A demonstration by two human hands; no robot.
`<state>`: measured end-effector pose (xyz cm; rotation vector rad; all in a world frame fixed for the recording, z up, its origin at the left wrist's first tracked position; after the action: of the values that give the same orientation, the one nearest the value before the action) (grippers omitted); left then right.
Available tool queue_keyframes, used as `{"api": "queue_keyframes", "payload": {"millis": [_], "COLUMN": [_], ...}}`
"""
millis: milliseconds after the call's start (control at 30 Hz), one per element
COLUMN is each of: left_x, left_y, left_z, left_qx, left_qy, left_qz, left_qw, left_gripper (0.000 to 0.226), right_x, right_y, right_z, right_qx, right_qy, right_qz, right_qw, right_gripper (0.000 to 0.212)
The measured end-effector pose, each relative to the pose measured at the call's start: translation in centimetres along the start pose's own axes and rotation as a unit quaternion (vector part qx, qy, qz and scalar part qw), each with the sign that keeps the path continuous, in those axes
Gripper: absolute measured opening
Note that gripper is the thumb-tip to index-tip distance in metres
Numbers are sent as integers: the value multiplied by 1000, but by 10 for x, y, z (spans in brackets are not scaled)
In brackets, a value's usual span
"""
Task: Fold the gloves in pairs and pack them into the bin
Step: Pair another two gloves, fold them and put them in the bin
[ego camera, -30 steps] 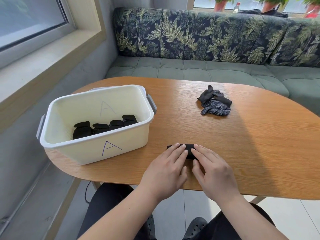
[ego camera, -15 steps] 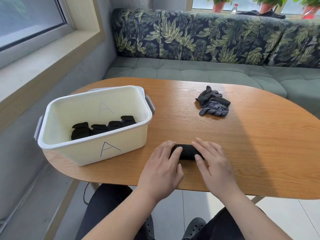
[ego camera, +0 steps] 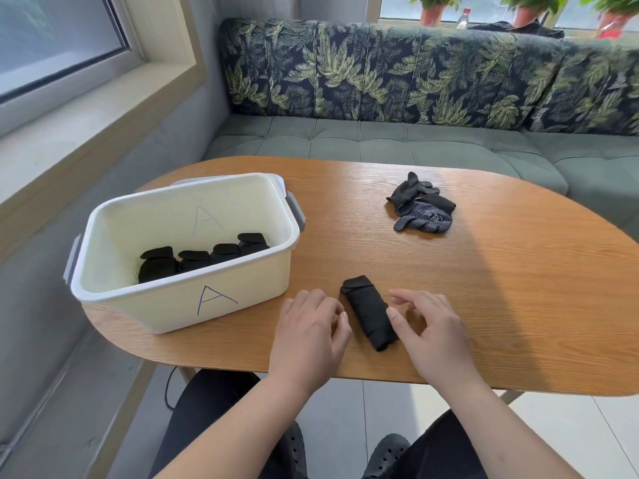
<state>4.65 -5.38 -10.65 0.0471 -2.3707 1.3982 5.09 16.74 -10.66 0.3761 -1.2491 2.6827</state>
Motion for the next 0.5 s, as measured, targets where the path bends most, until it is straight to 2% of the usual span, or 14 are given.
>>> {"api": "queue_keyframes", "payload": {"millis": [67, 200, 300, 433, 500], "left_x": [4, 13, 22, 35, 39], "left_y": [2, 5, 6, 2, 2], "left_z": [0, -7, -14, -26, -30], "left_qx": [2, -9, -90, -219, -248], "left_qy": [-8, -21, -85, -176, -211], "left_qz": [29, 104, 144, 152, 162], "left_qw": [1000, 994, 982, 948, 932], "left_gripper": [30, 37, 38, 28, 27], "right_x": [2, 3, 3, 3, 3], "right_y": [2, 2, 1, -2, -3], "right_z": [1, 1, 1, 0, -2], "right_qx": [-2, -17, -12, 9, 23], "right_qy": [2, -4, 8, 41, 55], "right_qz": [27, 47, 44, 38, 37], "right_qw": [1000, 999, 999, 998, 998], "right_gripper": [27, 22, 21, 25, 25]}}
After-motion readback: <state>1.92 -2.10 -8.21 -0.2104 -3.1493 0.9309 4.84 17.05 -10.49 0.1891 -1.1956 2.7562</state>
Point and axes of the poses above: each hand's wrist, its own x-axis towards the middle knuckle, its own y-axis out of the palm, z = x × y, the point moved 5 cm from there along x, towards the middle knuckle, and after that the axes turned 3 degrees about -x, right-handed, at the moved point
